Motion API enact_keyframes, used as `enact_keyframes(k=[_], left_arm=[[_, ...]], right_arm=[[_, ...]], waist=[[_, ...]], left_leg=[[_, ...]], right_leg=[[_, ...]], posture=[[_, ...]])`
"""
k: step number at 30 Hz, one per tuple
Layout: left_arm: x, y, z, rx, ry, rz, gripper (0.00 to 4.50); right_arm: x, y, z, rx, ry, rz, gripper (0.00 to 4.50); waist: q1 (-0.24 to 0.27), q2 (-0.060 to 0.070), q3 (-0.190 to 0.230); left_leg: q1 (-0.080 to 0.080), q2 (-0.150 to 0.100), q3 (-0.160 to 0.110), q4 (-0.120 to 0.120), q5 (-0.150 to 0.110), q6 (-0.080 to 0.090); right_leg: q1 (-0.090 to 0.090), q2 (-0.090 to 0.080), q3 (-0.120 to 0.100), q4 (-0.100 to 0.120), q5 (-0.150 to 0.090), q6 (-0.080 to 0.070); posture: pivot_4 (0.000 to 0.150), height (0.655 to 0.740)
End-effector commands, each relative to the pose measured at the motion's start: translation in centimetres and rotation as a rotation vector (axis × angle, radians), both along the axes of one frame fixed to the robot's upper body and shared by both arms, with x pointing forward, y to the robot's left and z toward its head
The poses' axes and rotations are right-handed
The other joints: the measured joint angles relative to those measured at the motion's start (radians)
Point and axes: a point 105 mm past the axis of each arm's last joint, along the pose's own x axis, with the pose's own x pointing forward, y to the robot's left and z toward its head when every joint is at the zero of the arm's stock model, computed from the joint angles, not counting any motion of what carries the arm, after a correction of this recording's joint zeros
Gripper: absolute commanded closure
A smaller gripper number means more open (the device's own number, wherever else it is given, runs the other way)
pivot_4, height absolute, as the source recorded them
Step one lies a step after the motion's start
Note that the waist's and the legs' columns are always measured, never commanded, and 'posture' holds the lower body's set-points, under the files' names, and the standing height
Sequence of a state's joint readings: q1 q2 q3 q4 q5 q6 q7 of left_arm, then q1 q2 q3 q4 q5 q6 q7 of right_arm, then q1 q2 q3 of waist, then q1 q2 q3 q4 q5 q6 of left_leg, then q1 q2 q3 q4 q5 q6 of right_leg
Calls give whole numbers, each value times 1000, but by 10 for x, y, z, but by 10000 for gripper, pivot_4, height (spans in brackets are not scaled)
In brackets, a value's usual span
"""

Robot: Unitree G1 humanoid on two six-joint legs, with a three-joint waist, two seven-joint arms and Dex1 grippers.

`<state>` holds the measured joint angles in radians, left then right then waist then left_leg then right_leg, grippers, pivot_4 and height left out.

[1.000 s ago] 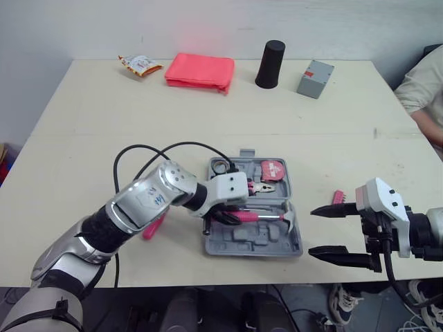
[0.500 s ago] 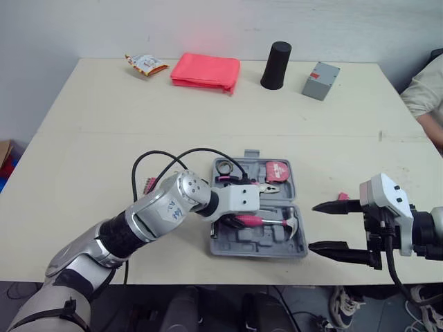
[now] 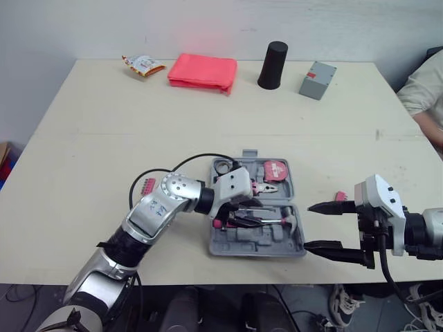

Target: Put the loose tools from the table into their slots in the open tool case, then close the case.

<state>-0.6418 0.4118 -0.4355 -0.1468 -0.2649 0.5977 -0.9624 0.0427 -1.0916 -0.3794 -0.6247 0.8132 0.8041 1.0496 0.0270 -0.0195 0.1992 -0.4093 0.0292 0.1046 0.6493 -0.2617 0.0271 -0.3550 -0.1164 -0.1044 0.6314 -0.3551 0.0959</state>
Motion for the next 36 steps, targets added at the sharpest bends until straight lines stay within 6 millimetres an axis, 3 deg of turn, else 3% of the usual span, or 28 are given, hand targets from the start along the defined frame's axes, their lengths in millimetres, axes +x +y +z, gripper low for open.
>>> enact_keyframes(k=[1, 2, 13, 25, 36], left_arm=[[3, -6, -4, -12, -44, -5, 42885], [4, -7, -6, -12, -43, 0, 44445], [6, -11, -34, 93, -39, 8, 44445], [14, 8, -93, 420, -16, 76, 44445], [10, 12, -105, 496, 28, 68, 44445]], right_arm=[[1, 2, 4, 8, -32, 12, 0], [1, 2, 4, 8, -32, 11, 0], [1, 1, 2, 13, -39, -14, 0], [-2, -2, 2, 14, -37, -38, 0], [-6, -4, 0, 5, -37, -52, 0]], waist=[[2, 0, 0], [2, 0, 0], [1, 0, 0], [3, 1, -14], [0, 3, -29]], left_leg=[[0, 0, 0, 0, 0, 0], [0, 0, 0, 0, 0, 0], [0, 0, 0, 0, 0, 0], [7, 0, -8, 0, -2, 1], [22, 1, -9, -2, -13, 7]], right_leg=[[0, 0, 0, 0, 0, 0], [0, 0, 0, 0, 0, 0], [0, 0, 0, 0, 0, 0], [14, -1, -5, -6, 0, 0], [31, -2, -6, -12, 0, -2]], posture=[[1500, 7361], [1500, 7361], [1500, 7361], [1500, 7361], [1500, 7361]])
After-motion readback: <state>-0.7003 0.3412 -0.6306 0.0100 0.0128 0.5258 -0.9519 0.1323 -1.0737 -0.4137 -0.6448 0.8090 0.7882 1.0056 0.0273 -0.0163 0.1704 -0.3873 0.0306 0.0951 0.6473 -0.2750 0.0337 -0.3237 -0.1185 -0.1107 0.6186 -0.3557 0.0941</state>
